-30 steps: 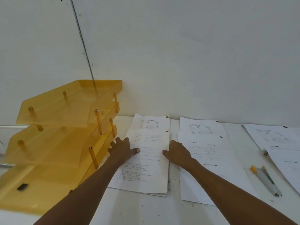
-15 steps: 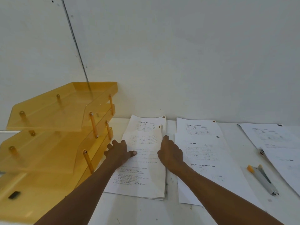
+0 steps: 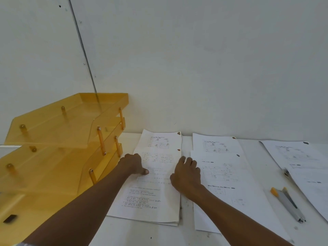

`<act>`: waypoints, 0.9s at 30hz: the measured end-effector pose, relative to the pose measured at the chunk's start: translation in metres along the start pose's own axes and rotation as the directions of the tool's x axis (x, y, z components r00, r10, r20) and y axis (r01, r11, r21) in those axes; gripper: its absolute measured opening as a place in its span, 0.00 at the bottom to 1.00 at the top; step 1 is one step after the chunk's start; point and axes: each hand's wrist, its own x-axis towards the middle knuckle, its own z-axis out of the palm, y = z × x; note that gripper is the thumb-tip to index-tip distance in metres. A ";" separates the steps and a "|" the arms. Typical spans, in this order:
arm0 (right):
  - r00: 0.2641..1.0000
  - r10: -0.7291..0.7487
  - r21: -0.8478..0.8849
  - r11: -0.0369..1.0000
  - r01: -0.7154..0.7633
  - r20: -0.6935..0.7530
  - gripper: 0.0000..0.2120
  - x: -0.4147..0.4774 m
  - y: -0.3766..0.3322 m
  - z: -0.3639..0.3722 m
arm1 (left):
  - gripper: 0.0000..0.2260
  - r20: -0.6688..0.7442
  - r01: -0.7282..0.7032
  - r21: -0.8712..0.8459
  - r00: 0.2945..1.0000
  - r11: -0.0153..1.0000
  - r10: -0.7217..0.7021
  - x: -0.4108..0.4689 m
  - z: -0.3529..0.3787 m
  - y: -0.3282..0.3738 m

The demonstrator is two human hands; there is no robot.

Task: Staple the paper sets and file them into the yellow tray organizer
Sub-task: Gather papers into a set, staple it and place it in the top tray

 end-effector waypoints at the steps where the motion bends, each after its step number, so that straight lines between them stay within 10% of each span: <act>1: 0.999 -0.044 -0.004 0.999 0.044 0.024 0.29 0.002 0.000 -0.002 | 0.36 0.022 -0.006 0.012 1.000 1.000 0.006 0.004 -0.003 0.002; 5: 0.980 -0.157 -0.038 0.986 0.162 0.121 0.17 0.004 -0.003 -0.004 | 0.35 0.125 -0.032 0.128 0.992 0.991 0.016 0.014 -0.024 0.015; 9: 0.974 -0.192 -0.084 0.976 0.203 0.122 0.14 0.009 -0.005 -0.003 | 0.22 -0.078 -0.241 0.055 0.967 0.969 0.244 0.037 -0.042 0.033; 14: 0.957 -0.247 -0.078 0.962 0.261 0.153 0.21 0.019 0.002 -0.001 | 0.38 0.036 -0.496 -0.052 0.866 0.867 0.498 0.066 -0.037 0.068; 27: 0.927 -0.359 0.025 0.933 0.359 0.108 0.20 0.025 0.028 0.003 | 0.34 0.047 -0.511 -0.054 0.857 0.858 0.513 0.094 -0.035 0.084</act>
